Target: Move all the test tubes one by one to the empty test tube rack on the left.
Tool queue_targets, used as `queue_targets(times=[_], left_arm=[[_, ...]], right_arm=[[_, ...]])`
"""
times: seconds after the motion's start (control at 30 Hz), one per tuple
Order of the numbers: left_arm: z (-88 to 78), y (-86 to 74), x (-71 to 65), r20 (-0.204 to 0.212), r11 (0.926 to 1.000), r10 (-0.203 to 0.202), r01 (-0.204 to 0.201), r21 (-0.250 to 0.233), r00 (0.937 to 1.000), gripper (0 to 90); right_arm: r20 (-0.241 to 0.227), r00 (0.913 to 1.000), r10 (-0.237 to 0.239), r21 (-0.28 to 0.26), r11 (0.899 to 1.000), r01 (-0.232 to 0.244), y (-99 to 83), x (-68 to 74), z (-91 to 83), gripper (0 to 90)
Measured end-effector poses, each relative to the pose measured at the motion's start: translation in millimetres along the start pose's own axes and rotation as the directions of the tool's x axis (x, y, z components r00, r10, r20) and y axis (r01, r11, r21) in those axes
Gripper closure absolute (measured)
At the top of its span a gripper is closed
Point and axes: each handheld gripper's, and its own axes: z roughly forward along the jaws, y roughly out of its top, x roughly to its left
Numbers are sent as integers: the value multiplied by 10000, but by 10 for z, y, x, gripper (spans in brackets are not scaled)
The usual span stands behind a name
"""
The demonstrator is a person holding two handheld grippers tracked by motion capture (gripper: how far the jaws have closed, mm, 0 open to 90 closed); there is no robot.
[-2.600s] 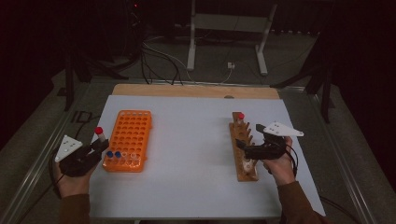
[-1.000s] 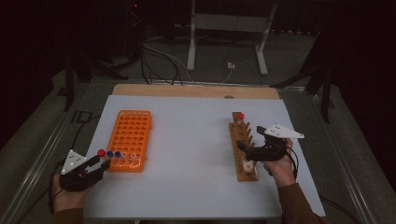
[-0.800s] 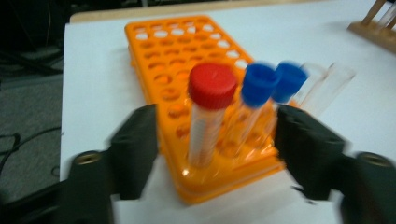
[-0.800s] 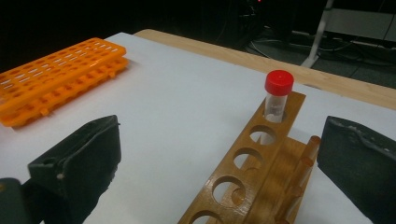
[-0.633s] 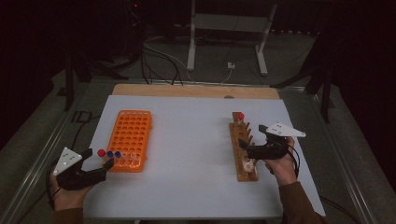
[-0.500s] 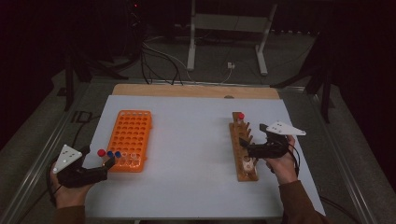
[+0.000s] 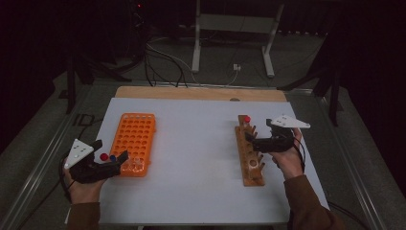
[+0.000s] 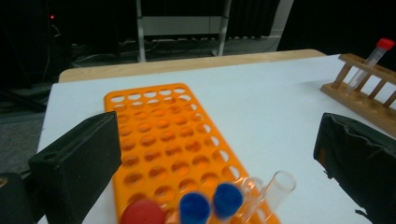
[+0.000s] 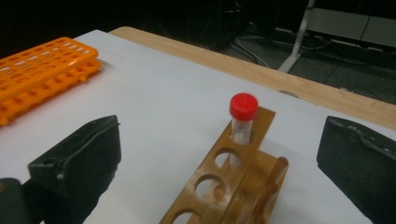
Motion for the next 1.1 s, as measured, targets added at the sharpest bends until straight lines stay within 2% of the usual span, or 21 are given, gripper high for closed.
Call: queue_targets(times=[0.27, 0.5, 0.87, 1.1], left_arm=[[99, 107, -147, 283, 9999, 146, -143, -92, 9995, 4], [207, 153, -243, 487, 9999, 106, -104, -37, 9988, 4], [344, 216, -415, 818, 9997, 205, -212, 80, 9964, 4], [403, 244, -504, 1018, 9996, 253, -264, 96, 9945, 4]], right_arm=[[87, 10000, 19, 346, 9994, -22, 39, -103, 191, 62], [165, 9997, 196, 728, 9971, -208, -10, -165, 381, 166], [573, 9980, -255, 1149, 9932, 188, 32, -127, 610, 549], [739, 9972, -81, 1498, 9887, -30, 11, -145, 695, 669]])
